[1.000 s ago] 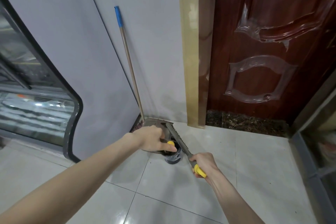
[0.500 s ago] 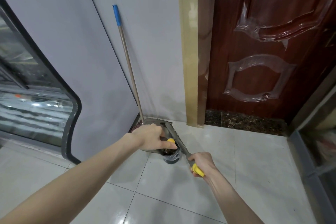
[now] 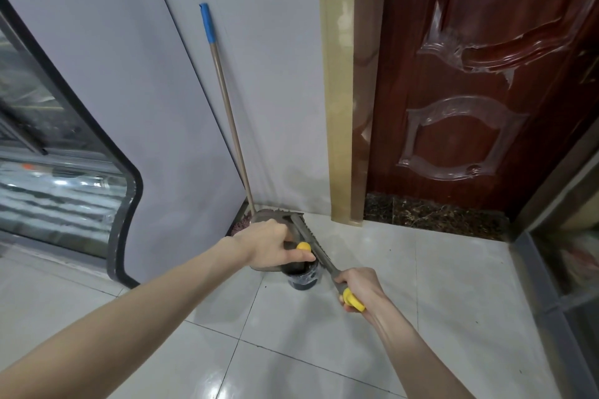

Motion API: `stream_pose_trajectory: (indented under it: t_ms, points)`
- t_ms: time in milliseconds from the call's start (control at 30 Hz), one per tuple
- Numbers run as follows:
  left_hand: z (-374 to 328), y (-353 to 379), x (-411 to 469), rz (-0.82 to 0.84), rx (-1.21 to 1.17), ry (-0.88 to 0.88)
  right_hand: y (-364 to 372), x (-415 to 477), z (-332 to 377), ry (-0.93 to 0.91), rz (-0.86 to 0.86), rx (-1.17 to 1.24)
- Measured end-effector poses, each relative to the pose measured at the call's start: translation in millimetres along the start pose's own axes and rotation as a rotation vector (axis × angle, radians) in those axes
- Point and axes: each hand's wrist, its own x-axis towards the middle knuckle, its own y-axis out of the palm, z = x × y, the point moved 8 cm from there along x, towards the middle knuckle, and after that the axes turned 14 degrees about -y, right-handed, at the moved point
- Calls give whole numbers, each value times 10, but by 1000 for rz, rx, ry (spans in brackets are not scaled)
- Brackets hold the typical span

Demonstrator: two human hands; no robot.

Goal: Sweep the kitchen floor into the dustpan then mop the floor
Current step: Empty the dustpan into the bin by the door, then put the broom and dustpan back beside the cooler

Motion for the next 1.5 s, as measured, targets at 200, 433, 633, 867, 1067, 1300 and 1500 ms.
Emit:
stream_pose_trajectory:
  t_ms: [200, 433, 633, 867, 1067, 1300, 1500]
  points:
    - [-61, 0, -1, 0, 27, 32, -2, -6, 15, 7, 4, 1]
    - [18, -25, 54, -43, 34, 13, 13, 17, 36, 1, 0, -3]
    - [8, -29, 0, -45, 3, -13, -6, 20, 69, -2, 5, -9]
    - [528, -363, 34, -151, -305, -163, 45, -28, 152, -19, 31, -25]
    - [690, -413, -69, -193, -342, -172, 75, -60, 216, -25, 39, -50]
    - [1223, -570, -320, -301, -542, -342, 234, -125, 392, -57, 101, -54]
    - [1699, -720, -679, -437, -654, -513, 394, -221, 618, -85, 144, -77]
